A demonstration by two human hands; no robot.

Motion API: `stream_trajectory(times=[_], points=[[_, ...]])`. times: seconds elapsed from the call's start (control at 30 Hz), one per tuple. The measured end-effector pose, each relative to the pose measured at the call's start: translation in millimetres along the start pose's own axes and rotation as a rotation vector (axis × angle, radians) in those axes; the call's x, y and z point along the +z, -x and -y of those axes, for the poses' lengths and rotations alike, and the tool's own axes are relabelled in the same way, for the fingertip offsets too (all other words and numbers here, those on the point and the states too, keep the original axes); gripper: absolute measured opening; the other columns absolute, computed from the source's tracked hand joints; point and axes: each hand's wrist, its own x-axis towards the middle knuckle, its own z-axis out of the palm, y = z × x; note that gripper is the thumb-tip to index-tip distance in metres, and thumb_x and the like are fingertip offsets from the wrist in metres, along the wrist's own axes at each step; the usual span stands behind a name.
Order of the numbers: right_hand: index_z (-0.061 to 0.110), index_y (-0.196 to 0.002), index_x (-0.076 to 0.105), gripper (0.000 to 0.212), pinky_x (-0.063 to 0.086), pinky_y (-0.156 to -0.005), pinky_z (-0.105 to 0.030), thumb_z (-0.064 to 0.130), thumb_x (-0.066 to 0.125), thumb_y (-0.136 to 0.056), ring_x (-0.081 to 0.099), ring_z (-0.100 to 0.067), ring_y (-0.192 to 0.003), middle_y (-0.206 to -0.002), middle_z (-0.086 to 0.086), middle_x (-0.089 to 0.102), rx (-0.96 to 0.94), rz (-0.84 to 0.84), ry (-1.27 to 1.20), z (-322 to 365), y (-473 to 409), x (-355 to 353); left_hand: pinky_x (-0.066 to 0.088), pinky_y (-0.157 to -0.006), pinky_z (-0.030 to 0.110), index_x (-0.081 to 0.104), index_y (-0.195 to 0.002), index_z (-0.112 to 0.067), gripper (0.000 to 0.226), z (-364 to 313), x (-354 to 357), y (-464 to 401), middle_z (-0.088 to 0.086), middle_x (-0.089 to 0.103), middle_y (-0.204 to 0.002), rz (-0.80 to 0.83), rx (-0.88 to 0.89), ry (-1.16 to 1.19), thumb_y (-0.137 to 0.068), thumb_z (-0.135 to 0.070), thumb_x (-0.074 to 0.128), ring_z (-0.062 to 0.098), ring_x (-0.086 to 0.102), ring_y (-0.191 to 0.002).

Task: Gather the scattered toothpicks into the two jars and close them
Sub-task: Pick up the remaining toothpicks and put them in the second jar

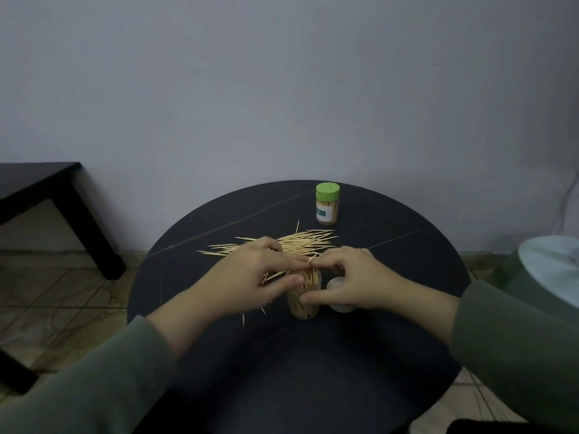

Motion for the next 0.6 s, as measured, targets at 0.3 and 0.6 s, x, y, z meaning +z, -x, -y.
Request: stream_trajectory(times=[0.3,0.6], points=[[0.036,-0.120,0.065,0.063,0.026,-0.110,-0.043,0.072,0.064,-0.068,0.045,0.000,-0.118,-0.124,0.022,0.058,-0.037,-0.030,0.021,-3.4,-5.5,2.1,0.046,-0.096,0.033,0.062,-0.127,-0.029,0.041,7.8,4.8,1.8,-0.017,0.058,-0.127,-0.172,0.056,0.074,-0.091,-0.047,0.054,0.006,0.048,-0.117],[0.035,-0.089,0.071,0.041,0.028,-0.108,-0.045,0.069,0.065,-0.066,0.048,0.000,-0.107,-0.103,0.022,0.060,-0.059,-0.030,-0.011,-5.9,-8.2,1.7,0.045,-0.090,0.027,0.063,-0.127,-0.026,0.040,-2.2,14.0,-8.7,-0.016,0.062,-0.121,-0.129,0.139,-0.004,-0.094,-0.045,0.049,0.005,0.046,-0.109]])
